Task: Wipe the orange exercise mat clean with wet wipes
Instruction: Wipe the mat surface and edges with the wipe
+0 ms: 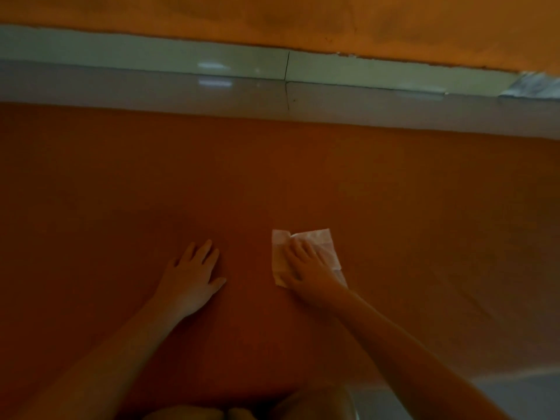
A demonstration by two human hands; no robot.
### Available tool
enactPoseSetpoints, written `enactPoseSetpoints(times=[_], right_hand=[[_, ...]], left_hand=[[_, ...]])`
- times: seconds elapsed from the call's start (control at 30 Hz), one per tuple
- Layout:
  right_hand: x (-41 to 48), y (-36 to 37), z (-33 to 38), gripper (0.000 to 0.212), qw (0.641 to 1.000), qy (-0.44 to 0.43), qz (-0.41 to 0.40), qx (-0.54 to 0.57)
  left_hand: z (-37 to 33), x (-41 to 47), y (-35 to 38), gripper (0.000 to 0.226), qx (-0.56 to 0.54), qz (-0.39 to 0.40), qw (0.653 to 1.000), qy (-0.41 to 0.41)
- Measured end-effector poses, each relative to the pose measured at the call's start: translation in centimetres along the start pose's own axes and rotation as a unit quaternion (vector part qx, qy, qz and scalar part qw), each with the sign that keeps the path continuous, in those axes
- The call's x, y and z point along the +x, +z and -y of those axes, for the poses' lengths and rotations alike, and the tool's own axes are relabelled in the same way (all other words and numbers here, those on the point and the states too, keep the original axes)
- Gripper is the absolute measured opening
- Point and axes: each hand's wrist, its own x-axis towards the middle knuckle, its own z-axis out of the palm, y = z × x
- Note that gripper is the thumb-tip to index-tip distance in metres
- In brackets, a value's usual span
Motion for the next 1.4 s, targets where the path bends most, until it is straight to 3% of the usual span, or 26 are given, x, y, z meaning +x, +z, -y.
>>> enactPoseSetpoints(times=[0.3,0.53,0.67,0.77,0.83,0.9,1.0,1.2,1.4], right_hand=[[-5.1,-1.6,-2.2,0.066,0.99,-0.025,0.122,-0.072],[-7.0,-3.2,-4.4,0.061,0.987,-0.02,0.096,-0.125],[-9.0,-1.3,-3.4,0.096,0.993,-0.06,0.077,-0.07],[-12.3,-0.7,-4.5,0.106,0.989,-0.111,0.083,-0.043],[-13.5,-0.7,-6.9,0.123,0.992,-0.086,0.085,-0.045],[-13.6,-0.4,-9.5,0.139,0.997,-0.006,0.071,-0.032],[-13.2,0.3,-10.2,0.137,0.998,0.035,0.048,-0.013],[-16.1,1.1,-7.7,0.098,0.994,-0.099,0.04,0.002],[-15.8,1.8,-12.6,0.113,0.999,0.036,0.0,0.033]], left_hand=[[0.3,-2.3,1.2,0.064,-0.032,-0.012,0.999,-0.003],[-1.3,-2.7,0.8,0.058,-0.067,-0.046,0.995,-0.061],[-3.4,-1.6,0.0,0.064,-0.07,-0.036,0.993,-0.084],[-6.1,-0.6,0.2,0.067,-0.08,-0.042,0.994,-0.053],[-8.0,-0.2,0.5,0.066,-0.058,-0.055,0.997,-0.019],[-9.7,0.1,1.0,0.065,-0.038,-0.056,0.998,-0.01],[-10.8,0.2,1.7,0.064,-0.037,-0.065,0.997,-0.031],[-11.0,0.1,2.2,0.063,-0.028,-0.085,0.995,-0.039],[-11.2,-0.2,2.9,0.062,-0.034,-0.116,0.992,-0.043]])
